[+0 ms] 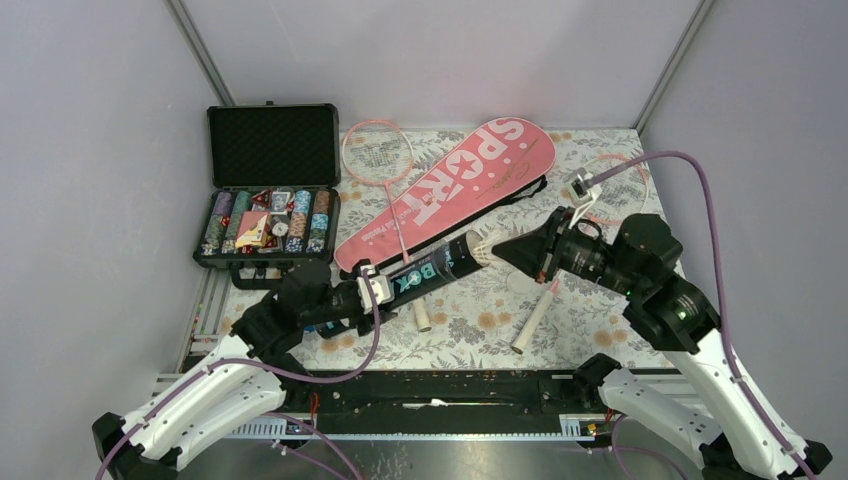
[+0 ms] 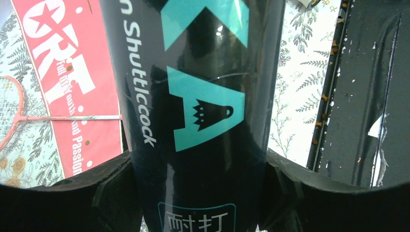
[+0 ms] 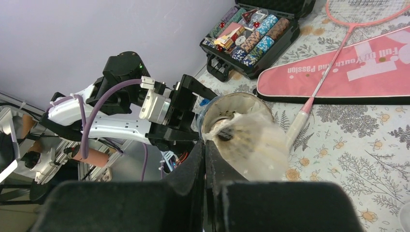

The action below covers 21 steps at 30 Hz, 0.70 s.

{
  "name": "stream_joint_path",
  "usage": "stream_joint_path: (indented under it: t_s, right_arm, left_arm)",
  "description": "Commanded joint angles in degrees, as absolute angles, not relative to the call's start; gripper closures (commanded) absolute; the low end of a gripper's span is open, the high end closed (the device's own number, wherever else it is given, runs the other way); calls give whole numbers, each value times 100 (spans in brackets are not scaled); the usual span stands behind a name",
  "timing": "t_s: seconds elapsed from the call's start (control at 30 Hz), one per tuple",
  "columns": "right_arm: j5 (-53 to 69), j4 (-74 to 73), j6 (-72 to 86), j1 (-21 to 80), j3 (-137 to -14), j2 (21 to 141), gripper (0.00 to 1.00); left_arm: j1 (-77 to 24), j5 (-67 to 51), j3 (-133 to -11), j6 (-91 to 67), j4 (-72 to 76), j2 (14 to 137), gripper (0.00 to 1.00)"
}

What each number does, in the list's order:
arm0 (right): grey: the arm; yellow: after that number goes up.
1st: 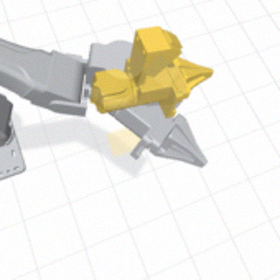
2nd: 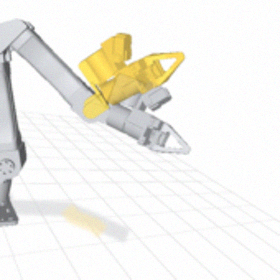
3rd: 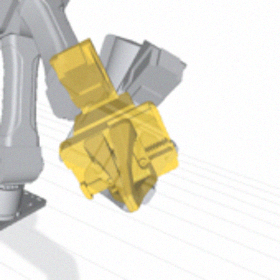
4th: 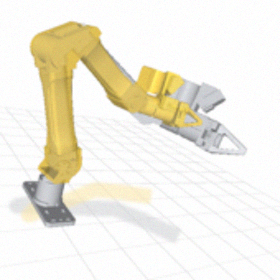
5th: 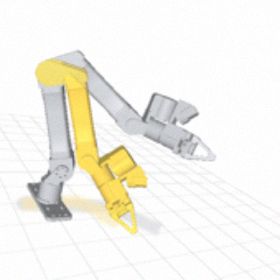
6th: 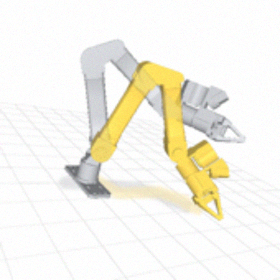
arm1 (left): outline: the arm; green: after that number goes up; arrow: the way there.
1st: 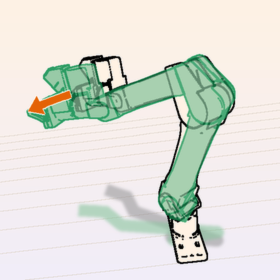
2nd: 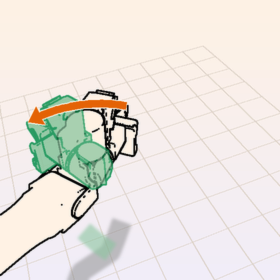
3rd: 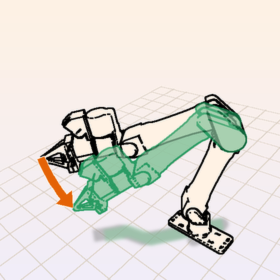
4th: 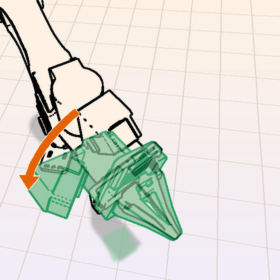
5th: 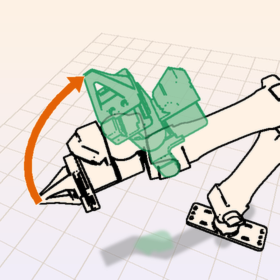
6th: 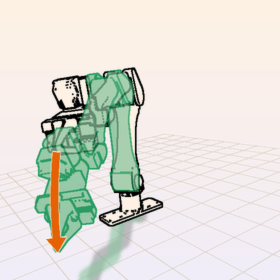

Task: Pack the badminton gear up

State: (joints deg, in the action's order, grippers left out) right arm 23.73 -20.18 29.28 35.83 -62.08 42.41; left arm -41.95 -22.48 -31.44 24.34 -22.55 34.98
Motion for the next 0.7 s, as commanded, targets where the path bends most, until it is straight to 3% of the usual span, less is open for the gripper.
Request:
stream_joint_path:
  t_s: [0.0, 0.67]
  right_arm:
    - [2181, -2459, 2701, 3612, -6598, 4128, 100]
    - [2881, -1384, 3040, 3668, -5856, 4768, 100]
  left_arm:
    - [-4216, -2463, -3189, 2627, -1609, 3417, 62]
    - [-4216, -3215, -3050, 2624, -1455, 3270, 62]
